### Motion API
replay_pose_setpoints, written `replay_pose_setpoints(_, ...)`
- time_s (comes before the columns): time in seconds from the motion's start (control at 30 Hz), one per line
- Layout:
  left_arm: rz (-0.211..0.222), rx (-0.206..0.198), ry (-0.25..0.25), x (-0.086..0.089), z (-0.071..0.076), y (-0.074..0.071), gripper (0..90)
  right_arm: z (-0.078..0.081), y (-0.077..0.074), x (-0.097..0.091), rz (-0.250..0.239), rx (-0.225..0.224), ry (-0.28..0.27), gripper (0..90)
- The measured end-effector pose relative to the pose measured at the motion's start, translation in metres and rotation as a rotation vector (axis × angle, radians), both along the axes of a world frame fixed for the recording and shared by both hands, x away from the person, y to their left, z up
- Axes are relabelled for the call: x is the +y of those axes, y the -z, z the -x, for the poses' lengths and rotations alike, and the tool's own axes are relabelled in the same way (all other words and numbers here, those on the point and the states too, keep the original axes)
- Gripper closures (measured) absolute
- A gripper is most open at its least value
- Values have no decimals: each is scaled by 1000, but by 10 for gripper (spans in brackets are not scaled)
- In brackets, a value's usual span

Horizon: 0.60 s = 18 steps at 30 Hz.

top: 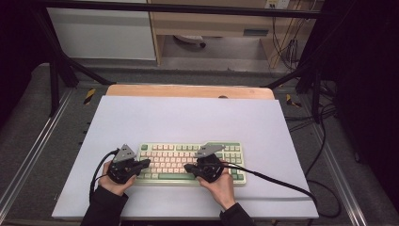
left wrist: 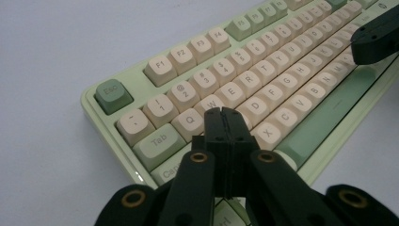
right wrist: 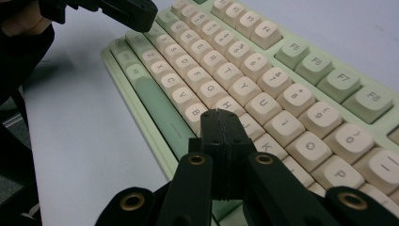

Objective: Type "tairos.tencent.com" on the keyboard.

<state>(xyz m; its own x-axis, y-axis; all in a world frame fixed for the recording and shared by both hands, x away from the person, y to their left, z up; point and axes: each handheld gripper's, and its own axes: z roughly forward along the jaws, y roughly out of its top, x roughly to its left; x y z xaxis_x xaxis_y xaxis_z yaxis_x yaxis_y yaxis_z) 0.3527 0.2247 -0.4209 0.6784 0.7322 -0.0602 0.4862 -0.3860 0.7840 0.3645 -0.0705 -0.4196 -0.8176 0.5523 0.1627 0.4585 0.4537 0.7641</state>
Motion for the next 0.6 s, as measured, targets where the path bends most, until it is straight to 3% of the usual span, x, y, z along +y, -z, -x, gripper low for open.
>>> replay_pose_setpoints(0.6, 3, -1, -1, 1, 0, -1, 900, -5, 11, 15, 21, 11, -16, 900)
